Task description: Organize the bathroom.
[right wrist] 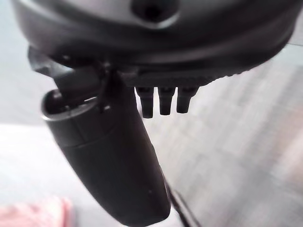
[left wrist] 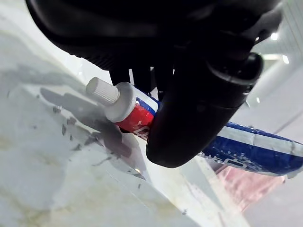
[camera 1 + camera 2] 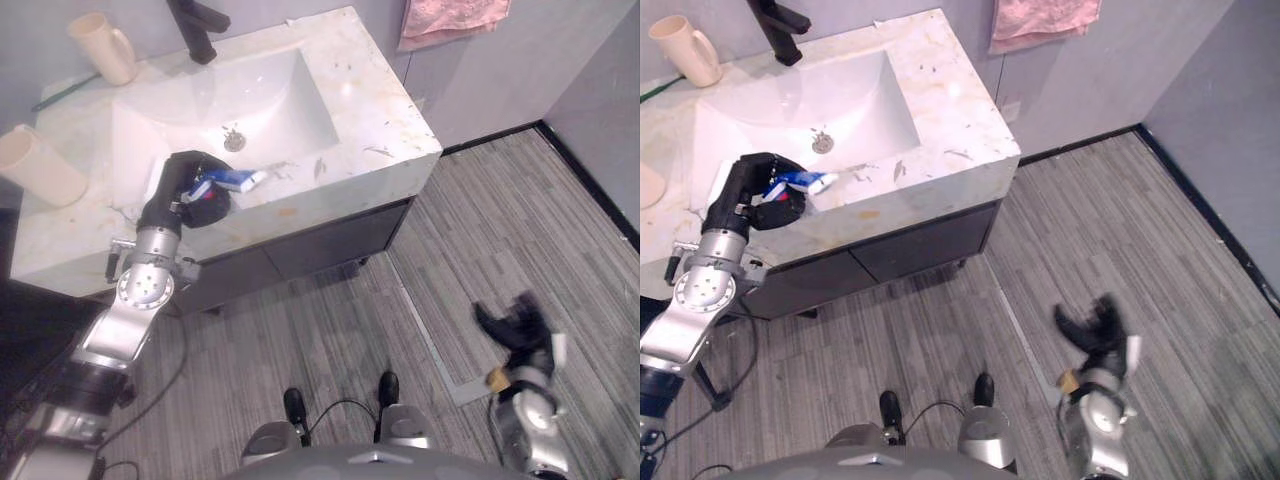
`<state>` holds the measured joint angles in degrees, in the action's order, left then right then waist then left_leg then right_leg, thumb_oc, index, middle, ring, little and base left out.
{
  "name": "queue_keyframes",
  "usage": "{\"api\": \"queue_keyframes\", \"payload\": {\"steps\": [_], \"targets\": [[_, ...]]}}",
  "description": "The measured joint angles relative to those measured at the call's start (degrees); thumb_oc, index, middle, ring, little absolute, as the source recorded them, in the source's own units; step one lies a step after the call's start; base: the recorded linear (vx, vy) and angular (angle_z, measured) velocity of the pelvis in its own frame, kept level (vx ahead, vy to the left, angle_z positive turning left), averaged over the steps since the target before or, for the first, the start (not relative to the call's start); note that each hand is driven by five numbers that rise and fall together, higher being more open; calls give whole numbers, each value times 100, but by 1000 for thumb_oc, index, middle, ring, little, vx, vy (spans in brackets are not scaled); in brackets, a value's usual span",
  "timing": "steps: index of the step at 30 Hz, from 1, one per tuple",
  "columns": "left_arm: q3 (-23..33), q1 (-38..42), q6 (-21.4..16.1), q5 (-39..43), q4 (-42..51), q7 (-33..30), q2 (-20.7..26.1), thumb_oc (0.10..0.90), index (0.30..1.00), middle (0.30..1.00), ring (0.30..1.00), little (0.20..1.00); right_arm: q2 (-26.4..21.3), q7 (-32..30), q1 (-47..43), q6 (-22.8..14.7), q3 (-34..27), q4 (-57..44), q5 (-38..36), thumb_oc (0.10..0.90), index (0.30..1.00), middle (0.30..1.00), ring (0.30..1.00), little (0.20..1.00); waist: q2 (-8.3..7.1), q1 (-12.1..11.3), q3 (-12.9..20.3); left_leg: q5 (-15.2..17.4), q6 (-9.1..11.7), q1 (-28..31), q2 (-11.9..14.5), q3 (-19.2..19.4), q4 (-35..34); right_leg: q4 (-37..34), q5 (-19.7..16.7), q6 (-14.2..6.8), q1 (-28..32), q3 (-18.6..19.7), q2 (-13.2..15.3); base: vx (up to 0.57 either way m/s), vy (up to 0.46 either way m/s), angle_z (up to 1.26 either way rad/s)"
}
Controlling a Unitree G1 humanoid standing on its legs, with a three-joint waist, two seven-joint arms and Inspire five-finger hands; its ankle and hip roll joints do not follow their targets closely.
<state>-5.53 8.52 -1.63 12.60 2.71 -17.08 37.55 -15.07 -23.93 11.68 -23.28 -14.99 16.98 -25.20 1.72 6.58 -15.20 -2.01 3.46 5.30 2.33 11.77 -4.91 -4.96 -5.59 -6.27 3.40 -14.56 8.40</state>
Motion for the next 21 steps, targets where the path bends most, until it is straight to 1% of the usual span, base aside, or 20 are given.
{"api": "queue_keyframes", "payload": {"steps": [1,2,3,4,5,6,7,8,9,10,11,12,13,14,15,16,17,18,20,21], "targets": [[-5,-16,-52,149,17,-48,-77,400,300,300,300,300,-41,-215,-47,-141,-234,-248,134,800,900,900,900,900,-43,14,-8,5,-7,17,-7,39,3,1,-14,-9,-14,50,0,-38,119,-22],[46,-21,-82,357,27,-182,-307,400,300,300,300,300,-99,-501,38,-197,-674,-1005,237,800,900,900,900,900,-54,52,-10,16,-22,24,-18,95,-4,2,-50,-9,-34,105,12,-38,76,-18],[44,-21,-87,425,29,-243,-350,400,300,300,300,300,-139,-604,-20,-410,-852,-1272,337,800,900,900,900,900,-97,134,-6,18,-26,28,-24,103,-2,1,-51,-10,-32,113,18,-63,116,-21],[76,-11,-86,595,54,-296,-368,400,300,300,300,300,-232,-749,-111,-568,-1096,-1791,431,800,900,900,900,900,-183,246,-2,22,-33,50,-34,153,-3,2,-79,-19,-46,196,23,-70,81,-17],[76,-4,-86,713,63,-308,-370,400,300,300,300,300,-323,-780,-215,-770,-1171,-1978,483,800,900,900,900,900,-211,291,6,28,-41,57,-36,191,-4,2,-107,-16,-56,232,23,-55,88,-20],[74,-1,-84,818,69,-307,-384,400,300,300,300,300,-448,-789,-281,-863,-1246,-2249,489,800,900,900,900,900,-227,338,0,32,-48,74,-42,217,-7,2,-134,-14,-55,256,27,-50,73,-21],[10,3,-74,1089,90,-312,-392,400,300,300,300,300,-782,-733,-414,-1184,-1316,-2669,541,800,900,900,900,900,-248,476,11,54,-82,99,-78,269,-22,3,-156,-37,-57,313,59,-60,73,-21],[-43,9,-74,1227,105,-310,-396,400,300,300,300,300,-926,-634,-484,-1371,-1326,-2826,549,800,900,900,900,900,-256,504,16,62,-93,115,-91,311,-23,2,-177,-43,-59,361,68,-62,64,-29],[-93,15,-36,1444,169,-279,-481,400,300,300,300,300,-1118,-254,-624,-1604,-1308,-3178,406,800,900,900,900,900,-278,530,43,85,-103,122,-112,382,-25,2,-188,-44,-78,415,87,-64,50,-27],[-127,22,-30,1551,207,-271,-584,400,300,300,300,300,-1228,49,-738,-1753,-1207,-3326,303,800,900,900,900,900,-294,533,83,88,-104,114,-120,426,-25,2,-197,-57,-111,448,92,-55,25,-23],[-180,34,-29,1636,232,-262,-619,400,300,300,300,300,-1264,295,-826,-1841,-1133,-3382,295,800,900,900,900,900,-318,531,101,88,-104,114,-122,437,-25,2,-202,-62,-117,474,93,-70,12,-13],[-271,65,-27,1735,238,-230,-745,400,300,300,300,300,-1370,780,-1000,-1862,-778,-3553,10,800,900,900,900,900,-342,509,123,86,-105,114,-125,448,-26,3,-217,-70,-118,491,98,-49,-7,-7],[-341,71,-27,1770,237,-219,-854,400,300,300,300,300,-1500,1206,-1186,-1808,-433,-3632,-249,800,900,900,900,900,-347,494,155,83,-109,105,-133,457,-25,2,-220,-71,-131,496,108,-44,-11,-3],[-472,105,-25,1822,236,-174,-939,400,300,300,300,300,-1681,1835,-1431,-1647,24,-3649,-504,800,900,900,900,900,-347,445,202,81,-110,99,-135,456,-25,1,-221,-73,-140,490,110,-13,-20,3],[-551,111,-23,1849,240,-95,-965,400,300,300,300,300,-1837,2179,-1507,-1508,347,-3648,-568,800,900,900,900,900,-345,405,241,79,-108,84,-136,436,-24,1,-220,-73,-154,472,110,-36,-37,11],[-651,116,-19,1848,255,38,-1003,400,300,300,300,300,-1964,2867,-1537,-1207,648,-3644,-582,800,900,900,900,900,-344,256,281,63,-113,30,-128,397,-25,2,-220,-73,-166,430,115,-29,-39,15],[-663,115,-20,1847,249,118,-1078,400,300,300,300,300,-1968,3203,-1574,-1044,879,-3624,-672,800,900,900,900,900,-348,190,293,51,-105,6,-122,359,-25,2,-220,-73,-173,370,113,-52,-58,26],[-695,139,-20,1847,263,265,-1203,400,300,300,300,300,-1957,3706,-1642,-728,1227,-3501,-673,800,900,900,900,900,-362,63,308,19,-107,-25,-126,275,-4,1,-220,-72,-191,313,110,-28,-47,31],[-729,136,0,1842,312,447,-1247,400,300,300,300,300,-2106,4047,-1837,-252,1812,-3395,-667,800,900,900,900,900,-366,-155,315,-53,-118,-135,-129,129,-1,1,-221,-70,-197,145,131,-20,-61,39],[-740,134,31,1842,333,483,-1258,400,300,300,300,300,-2124,4176,-1908,-130,1938,-3355,-639,800,900,900,900,900,-370,-197,318,-67,-118,-153,-128,82,0,2,-221,-69,-194,88,132,-11,-56,52]]}}
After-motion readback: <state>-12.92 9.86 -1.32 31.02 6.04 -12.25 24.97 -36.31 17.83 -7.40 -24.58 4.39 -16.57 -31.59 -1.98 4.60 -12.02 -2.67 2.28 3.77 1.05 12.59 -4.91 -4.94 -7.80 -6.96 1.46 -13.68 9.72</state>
